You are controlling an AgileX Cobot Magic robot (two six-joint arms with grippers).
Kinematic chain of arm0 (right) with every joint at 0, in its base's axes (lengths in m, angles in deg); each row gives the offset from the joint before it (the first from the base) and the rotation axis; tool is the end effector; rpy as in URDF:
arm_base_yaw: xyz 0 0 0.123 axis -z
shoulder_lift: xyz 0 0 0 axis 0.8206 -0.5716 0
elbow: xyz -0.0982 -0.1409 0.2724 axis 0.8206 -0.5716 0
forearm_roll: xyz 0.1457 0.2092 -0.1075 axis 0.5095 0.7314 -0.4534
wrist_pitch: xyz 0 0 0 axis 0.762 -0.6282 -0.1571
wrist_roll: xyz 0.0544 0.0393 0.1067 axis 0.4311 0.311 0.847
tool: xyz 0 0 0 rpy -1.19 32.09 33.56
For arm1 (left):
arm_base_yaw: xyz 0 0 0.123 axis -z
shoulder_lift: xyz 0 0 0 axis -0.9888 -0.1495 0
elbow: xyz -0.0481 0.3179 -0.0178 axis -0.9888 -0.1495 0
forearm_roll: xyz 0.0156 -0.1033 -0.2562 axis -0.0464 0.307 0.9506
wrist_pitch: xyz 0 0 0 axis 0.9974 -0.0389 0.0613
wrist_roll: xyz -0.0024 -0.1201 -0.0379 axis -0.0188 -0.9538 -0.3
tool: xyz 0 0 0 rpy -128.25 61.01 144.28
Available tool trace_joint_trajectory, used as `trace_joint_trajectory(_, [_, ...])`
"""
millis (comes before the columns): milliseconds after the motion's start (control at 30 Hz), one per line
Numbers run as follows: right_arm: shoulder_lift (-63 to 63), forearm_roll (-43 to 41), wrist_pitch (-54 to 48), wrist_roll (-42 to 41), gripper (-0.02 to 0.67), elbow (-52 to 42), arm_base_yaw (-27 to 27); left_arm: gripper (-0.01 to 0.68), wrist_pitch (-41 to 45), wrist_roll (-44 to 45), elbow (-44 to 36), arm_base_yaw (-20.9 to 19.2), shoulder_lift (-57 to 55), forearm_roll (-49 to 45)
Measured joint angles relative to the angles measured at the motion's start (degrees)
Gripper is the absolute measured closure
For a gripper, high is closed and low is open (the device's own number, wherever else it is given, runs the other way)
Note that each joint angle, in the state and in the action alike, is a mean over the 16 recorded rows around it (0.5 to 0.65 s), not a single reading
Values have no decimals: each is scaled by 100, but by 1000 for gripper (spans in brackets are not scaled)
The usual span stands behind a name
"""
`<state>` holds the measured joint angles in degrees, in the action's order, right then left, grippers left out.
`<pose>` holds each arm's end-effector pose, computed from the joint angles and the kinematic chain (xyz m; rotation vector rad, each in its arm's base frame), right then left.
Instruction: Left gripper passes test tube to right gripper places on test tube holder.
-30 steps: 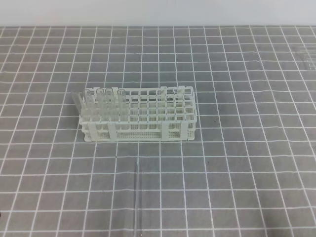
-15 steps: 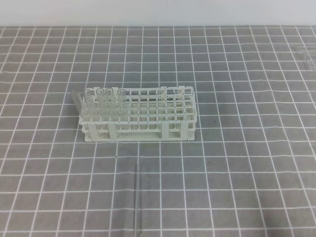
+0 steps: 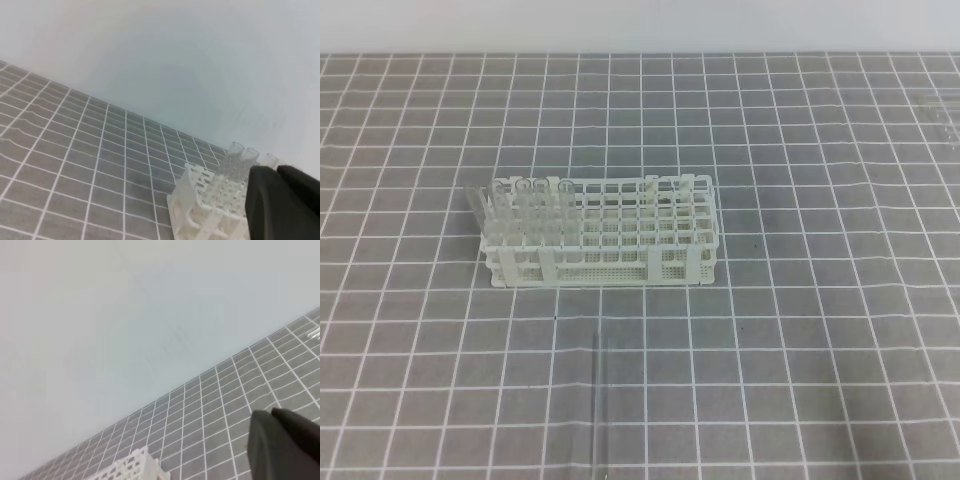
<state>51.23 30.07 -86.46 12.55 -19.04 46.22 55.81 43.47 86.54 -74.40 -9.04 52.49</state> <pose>0.0776 0.0124 0.2158 0.3230 1.4747 0.6006 0.0771 -0.0112 0.2129 -0.2233 1.4874 -0.4573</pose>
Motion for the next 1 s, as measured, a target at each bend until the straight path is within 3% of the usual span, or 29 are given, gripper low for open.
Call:
trace_joint_trajectory(200, [-27, 388, -227, -14, 650, 72, 0, 673, 281, -147, 61, 0, -121, 209])
trace_joint_trajectory(467, [-621, 207, -1179, -33, 650, 591, 0, 673, 1077, -235, 515, -1, -932, 418])
trace_joint_trajectory(1000, [-2855, -1250, -3239, -33, 650, 2425, 0, 673, 3345, 495, 2918, 65, -4585, 80])
